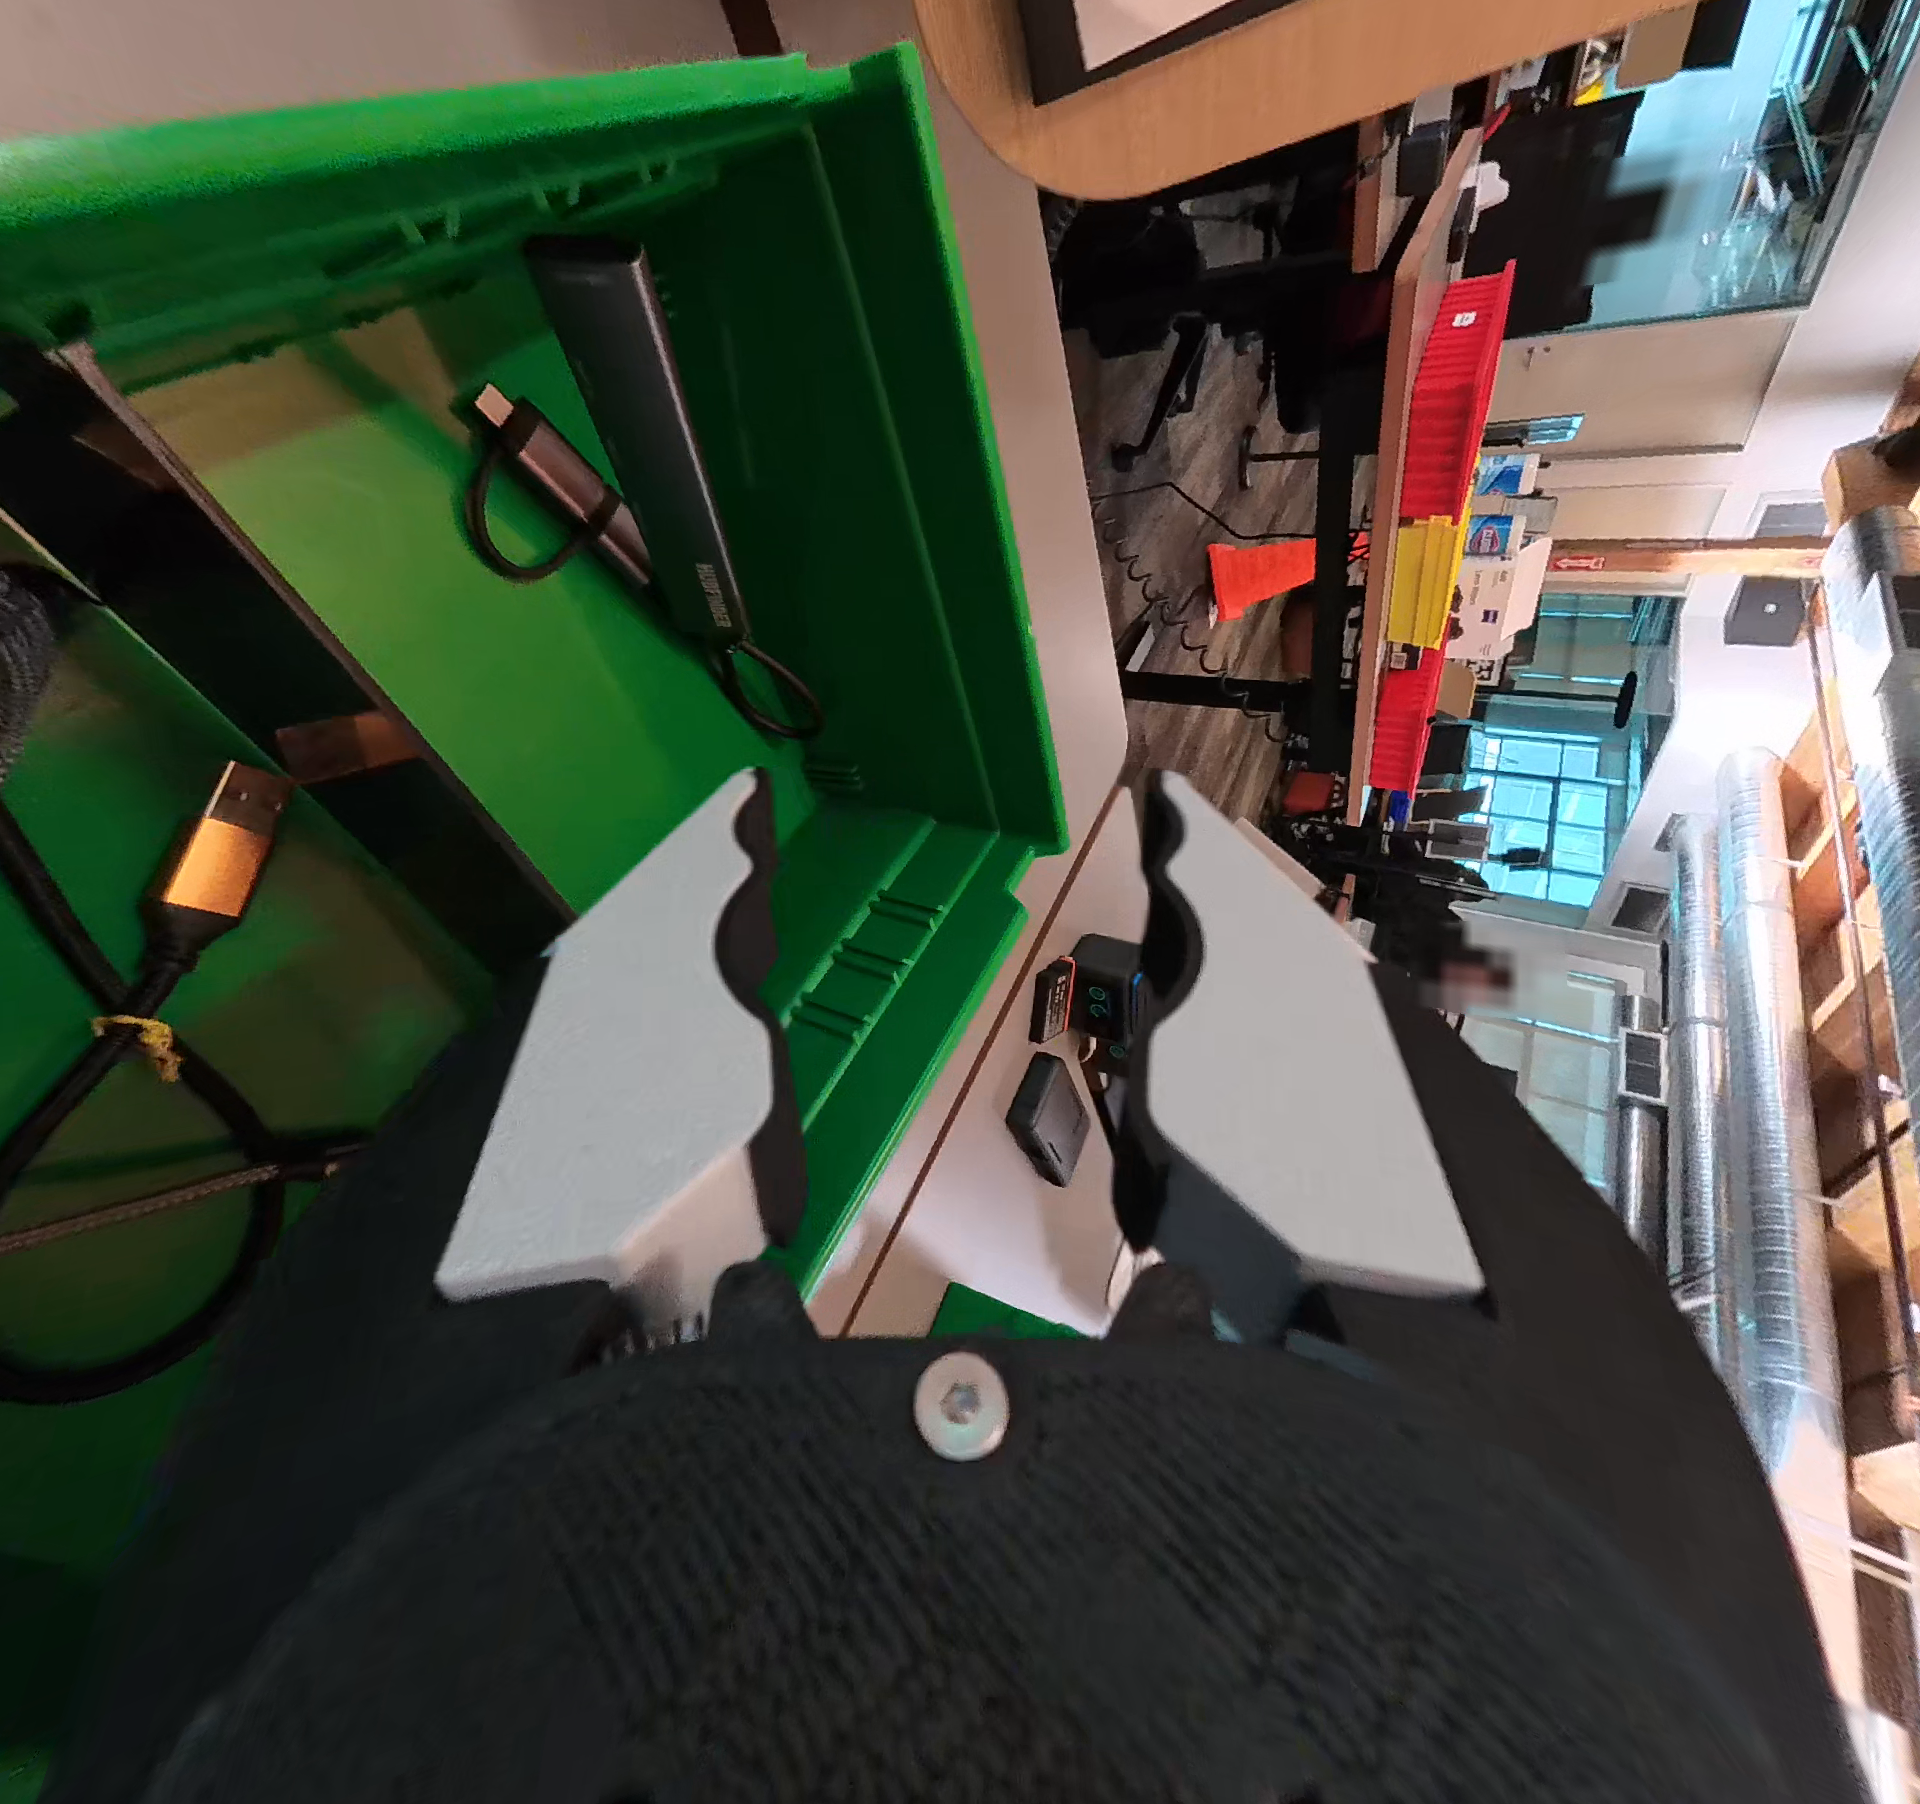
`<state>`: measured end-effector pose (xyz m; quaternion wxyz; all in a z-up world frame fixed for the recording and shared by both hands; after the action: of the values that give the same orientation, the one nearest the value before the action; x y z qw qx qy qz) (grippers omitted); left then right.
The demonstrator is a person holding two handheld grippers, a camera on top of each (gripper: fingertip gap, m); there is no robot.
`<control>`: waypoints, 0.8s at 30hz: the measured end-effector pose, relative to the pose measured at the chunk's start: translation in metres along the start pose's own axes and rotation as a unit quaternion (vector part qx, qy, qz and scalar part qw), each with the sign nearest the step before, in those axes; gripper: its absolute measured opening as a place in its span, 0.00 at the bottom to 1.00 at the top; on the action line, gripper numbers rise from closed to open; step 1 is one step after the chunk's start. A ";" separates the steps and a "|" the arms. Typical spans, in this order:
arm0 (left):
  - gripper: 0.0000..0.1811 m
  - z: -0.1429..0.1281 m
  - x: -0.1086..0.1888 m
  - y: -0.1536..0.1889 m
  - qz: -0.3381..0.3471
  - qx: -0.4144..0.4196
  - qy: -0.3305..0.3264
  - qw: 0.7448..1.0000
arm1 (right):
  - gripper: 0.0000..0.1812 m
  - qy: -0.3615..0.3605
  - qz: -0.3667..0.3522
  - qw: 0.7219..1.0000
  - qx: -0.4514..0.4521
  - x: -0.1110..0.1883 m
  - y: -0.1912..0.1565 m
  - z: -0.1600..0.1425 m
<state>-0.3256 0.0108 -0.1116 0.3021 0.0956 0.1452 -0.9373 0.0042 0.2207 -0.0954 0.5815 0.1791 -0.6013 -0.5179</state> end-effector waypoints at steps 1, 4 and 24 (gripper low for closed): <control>0.42 0.000 0.000 0.000 -0.001 0.000 0.000 1.000 | 0.44 -0.001 -0.002 1.000 -0.007 0.002 0.001 0.001; 0.42 0.000 0.000 0.000 0.000 0.000 0.000 1.000 | 0.49 0.007 0.003 1.000 -0.020 0.010 0.000 0.007; 0.38 0.035 0.008 -0.040 0.128 0.017 -0.099 0.987 | 0.60 0.232 0.178 0.925 -0.244 0.147 -0.095 0.137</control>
<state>-0.3590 0.0263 -0.0717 0.4306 0.0248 0.0851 -0.8982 -0.1920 0.1193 -0.0697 0.8130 0.0368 -0.3267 -0.4806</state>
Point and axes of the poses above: each gripper's, where its closed fingertips meet, x back along the fingers, z out of its top, y = z × x across the jaws, the point moved 3 cm from there along x, back along the fingers, and after that the axes turned 6 degrees about -x, right-handed, at the moved point
